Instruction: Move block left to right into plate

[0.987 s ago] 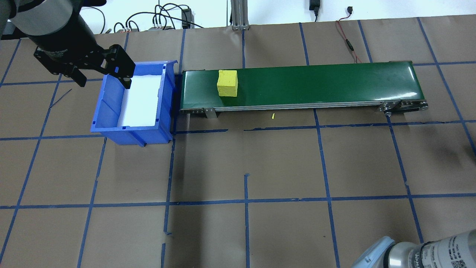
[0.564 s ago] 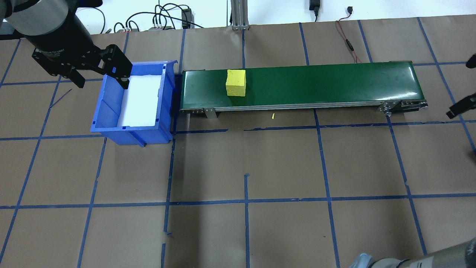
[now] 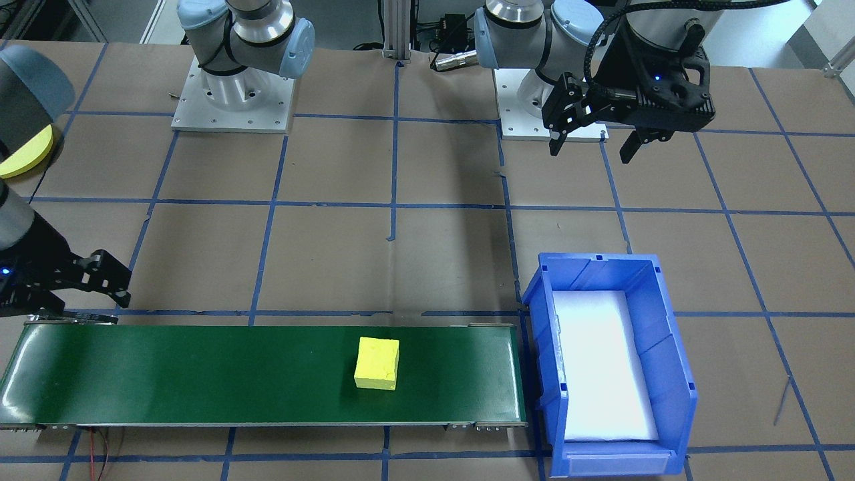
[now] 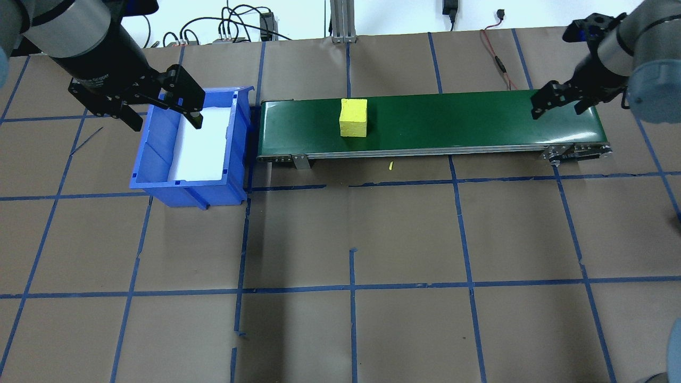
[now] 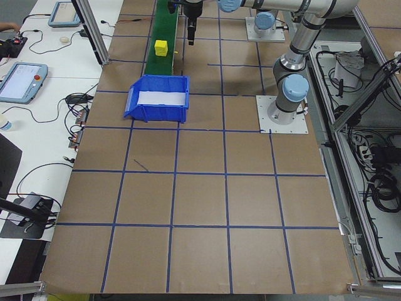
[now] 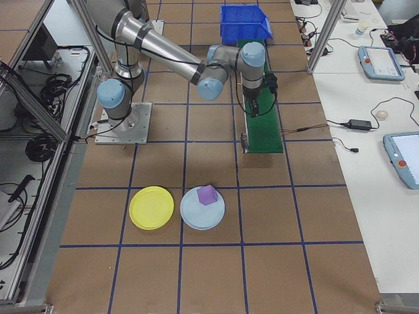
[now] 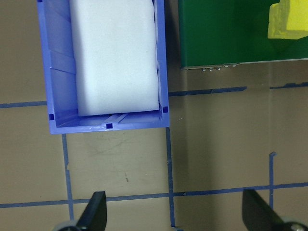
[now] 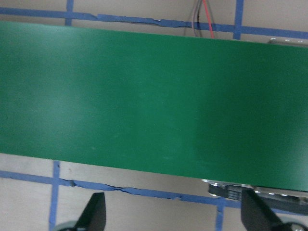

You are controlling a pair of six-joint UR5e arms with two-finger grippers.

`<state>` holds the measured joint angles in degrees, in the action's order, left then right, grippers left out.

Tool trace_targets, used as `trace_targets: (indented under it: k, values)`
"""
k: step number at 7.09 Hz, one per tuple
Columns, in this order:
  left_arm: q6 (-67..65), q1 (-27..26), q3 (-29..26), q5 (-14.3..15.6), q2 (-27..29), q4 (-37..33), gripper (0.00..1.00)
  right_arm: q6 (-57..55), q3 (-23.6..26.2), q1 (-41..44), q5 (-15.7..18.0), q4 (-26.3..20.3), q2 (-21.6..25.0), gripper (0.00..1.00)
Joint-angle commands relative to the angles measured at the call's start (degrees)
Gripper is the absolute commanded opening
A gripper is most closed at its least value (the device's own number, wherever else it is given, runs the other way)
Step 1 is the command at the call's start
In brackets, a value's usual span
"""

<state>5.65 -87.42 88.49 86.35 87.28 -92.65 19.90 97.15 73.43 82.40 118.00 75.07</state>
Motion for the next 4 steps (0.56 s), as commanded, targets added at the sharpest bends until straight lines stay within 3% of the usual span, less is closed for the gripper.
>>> trace_targets:
  k: [1,2,4]
  values:
    - [3.03,0.67,0.81,0.05,0.00,1.15,1.00,-17.46,-5.80,7.24,-5.81,-0.67,-4.65,1.00]
    - [2.70,0.67,0.81,0.04,0.00,1.24,1.00,-20.75,-7.58,7.43,-10.90,-0.58,-7.63,1.00]
    - [2.35,0.58,0.72,0.31,0.00,1.24,1.00,-25.23,-7.95,9.17,-12.09,-0.41,-8.89,1.00]
